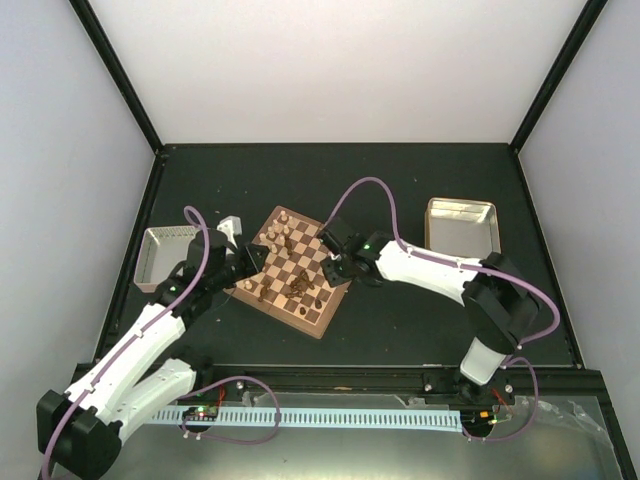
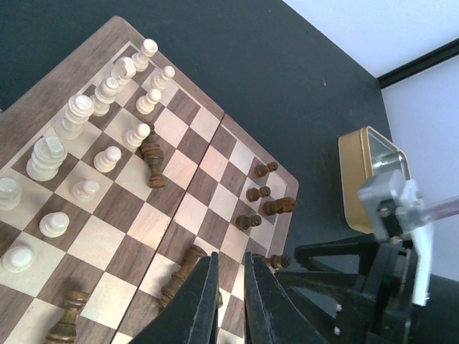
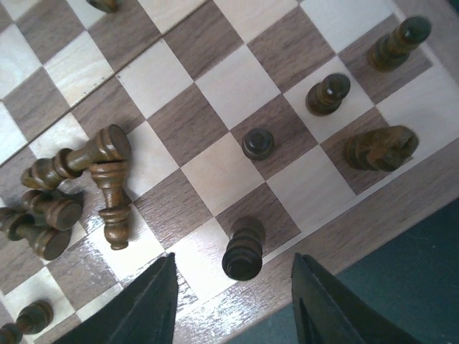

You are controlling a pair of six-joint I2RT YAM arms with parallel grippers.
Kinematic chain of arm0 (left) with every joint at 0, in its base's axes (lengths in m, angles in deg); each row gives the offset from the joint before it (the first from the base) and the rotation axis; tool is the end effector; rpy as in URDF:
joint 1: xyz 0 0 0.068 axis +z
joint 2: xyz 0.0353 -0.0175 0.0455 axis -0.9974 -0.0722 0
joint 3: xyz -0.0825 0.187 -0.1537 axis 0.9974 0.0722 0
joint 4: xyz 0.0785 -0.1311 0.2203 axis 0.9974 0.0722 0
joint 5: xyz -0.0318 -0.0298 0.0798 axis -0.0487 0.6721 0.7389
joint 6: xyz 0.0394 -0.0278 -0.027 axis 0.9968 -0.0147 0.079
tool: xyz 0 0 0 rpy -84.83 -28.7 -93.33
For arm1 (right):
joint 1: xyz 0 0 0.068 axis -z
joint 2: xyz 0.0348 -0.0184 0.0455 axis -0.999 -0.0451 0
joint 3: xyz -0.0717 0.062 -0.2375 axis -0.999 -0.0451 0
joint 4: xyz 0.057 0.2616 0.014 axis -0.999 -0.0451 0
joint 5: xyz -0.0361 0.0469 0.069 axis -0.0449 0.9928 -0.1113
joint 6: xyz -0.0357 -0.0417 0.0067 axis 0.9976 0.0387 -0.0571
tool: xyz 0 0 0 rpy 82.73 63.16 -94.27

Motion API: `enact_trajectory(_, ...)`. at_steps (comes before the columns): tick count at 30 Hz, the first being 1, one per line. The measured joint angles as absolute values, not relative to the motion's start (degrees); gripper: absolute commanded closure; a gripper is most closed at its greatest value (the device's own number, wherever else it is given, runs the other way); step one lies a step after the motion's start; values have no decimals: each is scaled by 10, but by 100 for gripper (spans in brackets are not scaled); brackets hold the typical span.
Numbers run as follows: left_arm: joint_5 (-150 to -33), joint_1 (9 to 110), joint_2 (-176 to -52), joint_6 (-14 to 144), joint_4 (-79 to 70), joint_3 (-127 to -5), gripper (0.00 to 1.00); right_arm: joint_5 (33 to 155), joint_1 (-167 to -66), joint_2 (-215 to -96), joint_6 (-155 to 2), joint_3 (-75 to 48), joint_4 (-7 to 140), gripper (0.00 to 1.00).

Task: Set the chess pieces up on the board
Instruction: Adjust the chess piece on the chessboard, then place the chess piece on the chessboard.

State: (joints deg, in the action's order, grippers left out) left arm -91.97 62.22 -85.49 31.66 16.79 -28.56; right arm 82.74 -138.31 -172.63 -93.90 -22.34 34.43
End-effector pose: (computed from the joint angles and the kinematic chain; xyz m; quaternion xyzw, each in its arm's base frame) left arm 0.1861 -0.0875 0.2413 -0.1244 0.8612 -0.3299 0.3661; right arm 0.2222 0.2692 0.1767 -0.2177 0.9495 0.1094 0.1978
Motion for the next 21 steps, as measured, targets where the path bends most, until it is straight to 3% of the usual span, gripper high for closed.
enact_trajectory(5,-937,622,-860,316,168,-286,98,830,-1383,-1678,-938,-225,344,43)
enact_trajectory(13,-1022,622,-863,269,138,-292,98,929,-1383,-1553,-882,-275,445,43)
enact_trajectory(21,-1079,622,-863,200,96,-293,98,1056,-1395,-1560,-885,-291,548,43)
